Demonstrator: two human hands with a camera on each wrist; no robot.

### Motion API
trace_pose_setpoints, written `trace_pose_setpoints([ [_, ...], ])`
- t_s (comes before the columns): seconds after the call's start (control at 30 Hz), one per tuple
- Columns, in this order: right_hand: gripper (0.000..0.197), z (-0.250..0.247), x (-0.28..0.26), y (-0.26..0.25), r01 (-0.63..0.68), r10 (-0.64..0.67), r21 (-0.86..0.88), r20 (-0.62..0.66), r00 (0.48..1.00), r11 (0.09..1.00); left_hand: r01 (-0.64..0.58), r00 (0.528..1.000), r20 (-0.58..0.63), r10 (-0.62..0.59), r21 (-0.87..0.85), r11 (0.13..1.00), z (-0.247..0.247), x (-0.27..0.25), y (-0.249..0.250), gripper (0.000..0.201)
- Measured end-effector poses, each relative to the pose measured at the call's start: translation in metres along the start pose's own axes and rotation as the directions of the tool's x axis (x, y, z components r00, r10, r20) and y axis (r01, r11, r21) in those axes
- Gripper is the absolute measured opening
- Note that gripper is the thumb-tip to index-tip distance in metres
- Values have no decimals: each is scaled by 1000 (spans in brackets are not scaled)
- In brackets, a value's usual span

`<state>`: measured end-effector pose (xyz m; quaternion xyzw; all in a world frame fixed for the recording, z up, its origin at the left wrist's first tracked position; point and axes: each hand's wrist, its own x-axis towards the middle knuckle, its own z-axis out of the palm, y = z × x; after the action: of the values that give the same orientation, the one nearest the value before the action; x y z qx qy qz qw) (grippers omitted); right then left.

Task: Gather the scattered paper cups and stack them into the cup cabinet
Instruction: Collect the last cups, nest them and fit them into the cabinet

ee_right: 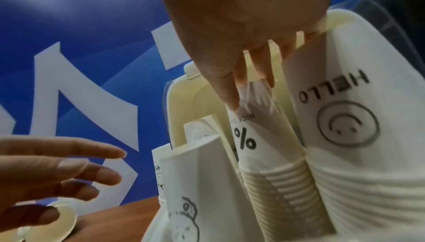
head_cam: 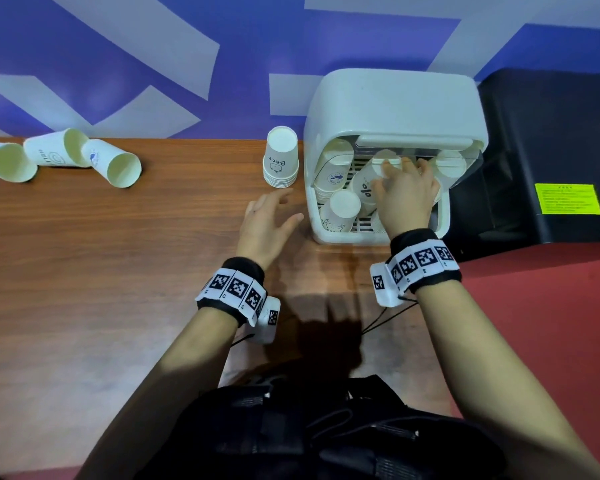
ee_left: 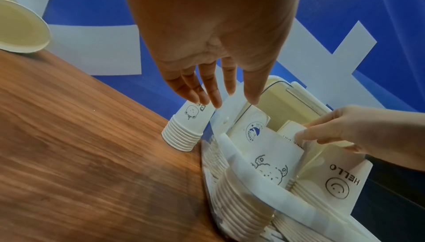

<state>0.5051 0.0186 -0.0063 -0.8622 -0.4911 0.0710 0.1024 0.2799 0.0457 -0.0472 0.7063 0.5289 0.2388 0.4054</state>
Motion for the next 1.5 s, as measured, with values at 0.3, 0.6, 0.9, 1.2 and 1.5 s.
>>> trace_pose_setpoints([
  [0.3,34,-19,-47,-11,-53,80,252,-98,992,966,-43,998,-43,42,-30,999,-24,-11,16,46],
  [0.6,39,-13,-107,-81,2,3,380,-13,1000,925,-81,993,-93,77,-45,996,-76,-56,-3,45],
  [0.9,45,12,-161,-224,30,-94,477,111,989,879,-19,986,-163,20,13,1000,-199,-86,-78,47],
  [1.2,46,59,-194,-375,121,-217,425,186,958,897,101,969,-224,-103,-20,995,-327,-87,-171,47],
  [1.5,45,101,-180,-503,206,-324,366,297,898,908,180,941,-285,-185,-45,983,-426,-60,-255,45],
])
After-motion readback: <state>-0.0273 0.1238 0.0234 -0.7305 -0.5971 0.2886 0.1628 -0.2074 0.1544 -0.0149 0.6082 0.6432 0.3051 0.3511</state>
